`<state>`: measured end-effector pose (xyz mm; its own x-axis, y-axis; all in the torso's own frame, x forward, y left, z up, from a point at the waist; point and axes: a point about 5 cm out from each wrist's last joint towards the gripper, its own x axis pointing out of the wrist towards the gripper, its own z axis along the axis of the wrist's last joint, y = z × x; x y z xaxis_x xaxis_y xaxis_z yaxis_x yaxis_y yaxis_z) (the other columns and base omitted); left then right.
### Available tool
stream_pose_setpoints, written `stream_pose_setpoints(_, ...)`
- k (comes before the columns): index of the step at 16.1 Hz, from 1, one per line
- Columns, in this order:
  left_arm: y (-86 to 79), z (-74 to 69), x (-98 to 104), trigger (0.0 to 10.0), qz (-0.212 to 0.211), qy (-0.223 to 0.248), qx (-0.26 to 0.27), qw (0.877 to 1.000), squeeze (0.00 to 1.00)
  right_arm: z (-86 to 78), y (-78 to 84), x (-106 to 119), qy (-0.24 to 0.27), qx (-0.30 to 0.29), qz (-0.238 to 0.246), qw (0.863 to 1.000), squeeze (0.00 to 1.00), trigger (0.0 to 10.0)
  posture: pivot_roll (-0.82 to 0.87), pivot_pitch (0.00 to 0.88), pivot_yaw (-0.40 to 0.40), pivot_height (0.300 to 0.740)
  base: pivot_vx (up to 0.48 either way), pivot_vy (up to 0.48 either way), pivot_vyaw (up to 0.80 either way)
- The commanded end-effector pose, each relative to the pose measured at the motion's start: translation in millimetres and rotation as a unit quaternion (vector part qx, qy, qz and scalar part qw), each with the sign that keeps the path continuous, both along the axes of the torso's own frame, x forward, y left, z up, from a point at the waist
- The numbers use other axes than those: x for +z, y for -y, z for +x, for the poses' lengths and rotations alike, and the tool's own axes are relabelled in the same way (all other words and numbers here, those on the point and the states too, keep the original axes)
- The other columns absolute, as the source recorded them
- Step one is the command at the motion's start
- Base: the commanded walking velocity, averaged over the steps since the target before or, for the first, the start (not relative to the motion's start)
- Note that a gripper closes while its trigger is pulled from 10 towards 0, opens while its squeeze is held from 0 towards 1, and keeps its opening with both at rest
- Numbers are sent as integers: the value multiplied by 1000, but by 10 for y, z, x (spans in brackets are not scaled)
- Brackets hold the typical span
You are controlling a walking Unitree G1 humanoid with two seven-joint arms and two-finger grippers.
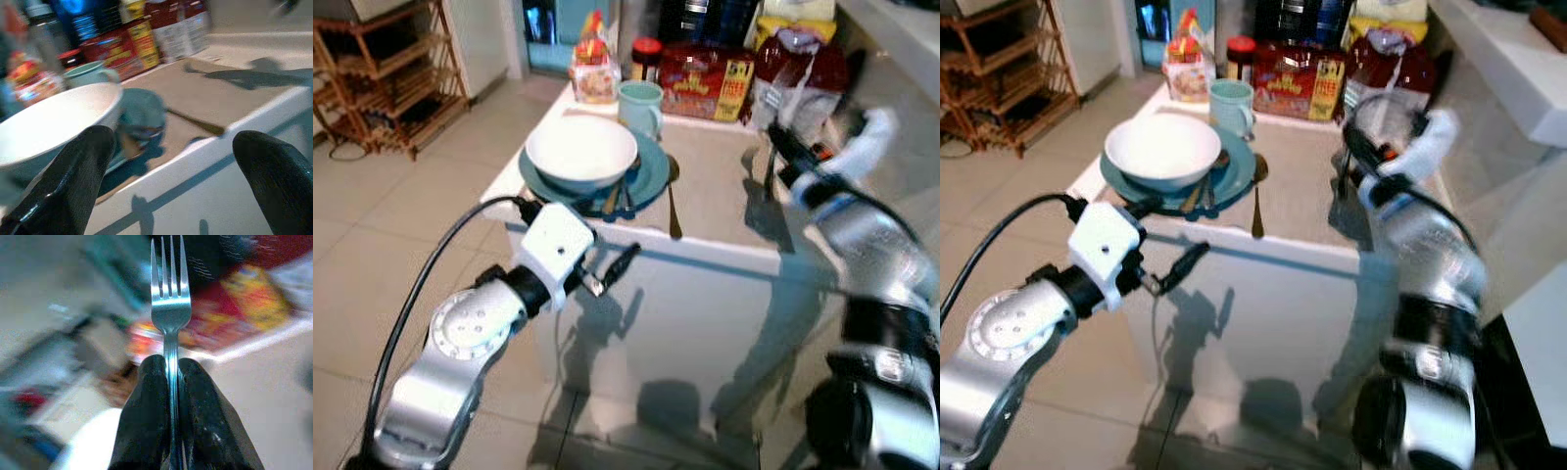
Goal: Setting the table
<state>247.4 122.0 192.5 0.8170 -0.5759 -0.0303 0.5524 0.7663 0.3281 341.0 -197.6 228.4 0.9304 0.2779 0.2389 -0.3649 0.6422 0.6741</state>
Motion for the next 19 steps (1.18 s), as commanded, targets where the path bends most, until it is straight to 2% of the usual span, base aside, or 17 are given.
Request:
stream_pose_setpoints(1,-20,32,57,10000,-21,15,21,999,0,-189,-43,125,53,53,25,997,0,0,-1,0,-67,740,0,0,0)
stream_pose_setpoints(3,-55,23,82,10000,-46,20,29,998,0,-401,-109,95,73,98,25,992,0,0,-21,8,-57,740,0,0,0)
stream_pose_setpoints(5,-76,-1,51,10000,-39,21,28,999,0,-660,-144,145,110,150,38,982,0,0,-25,9,-48,740,0,0,0)
stream_pose_setpoints(6,-73,2,51,10000,-41,19,29,999,0,-726,-141,164,119,164,41,978,0,0,-23,13,-46,740,0,0,0)
stream_pose_setpoints(7,-76,4,41,10000,-43,15,29,999,0,-825,-160,157,123,185,34,974,0,0,-25,13,-45,740,0,0,0)
stream_pose_setpoints(8,-91,-8,22,10000,-35,16,27,999,0,-910,-213,116,111,199,-19,973,0,0,-26,12,-44,740,0,0,0)
stream_pose_setpoints(9,-96,-40,0,10000,-26,17,18,999,0,-977,-260,48,94,206,-92,970,0,9686,-26,12,-44,740,0,0,0)
stream_pose_setpoints(10,-122,-64,-34,10000,-19,13,17,1000,0,-1026,-300,-66,75,202,-199,956,0,10000,-24,17,-41,740,0,-405,0)
stream_pose_setpoints(11,-154,-71,-55,10000,-13,10,22,1000,0,-1030,-305,-136,73,181,-272,942,0,10000,-27,20,-39,740,0,-480,0)
stream_pose_setpoints(14,-170,-62,-51,10000,-10,12,25,1000,0,-1006,-345,-123,105,138,-307,936,0,10000,-22,17,-41,740,0,-480,0)
stream_pose_setpoints(15,-170,-64,-40,10000,-10,15,25,1000,0,-1016,-389,-182,94,137,-314,935,0,10000,-18,14,-46,740,0,-480,0)
stream_pose_setpoints(16,-171,-79,-44,10000,-10,15,24,1000,0,-1050,-446,-234,86,145,-295,940,0,10000,-15,10,-50,740,0,-480,0)
stream_pose_setpoints(19,-158,-141,-79,10000,-7,11,15,1000,0,-1123,-557,-368,88,158,-286,941,0,10000,-14,0,-55,740,0,-480,0)
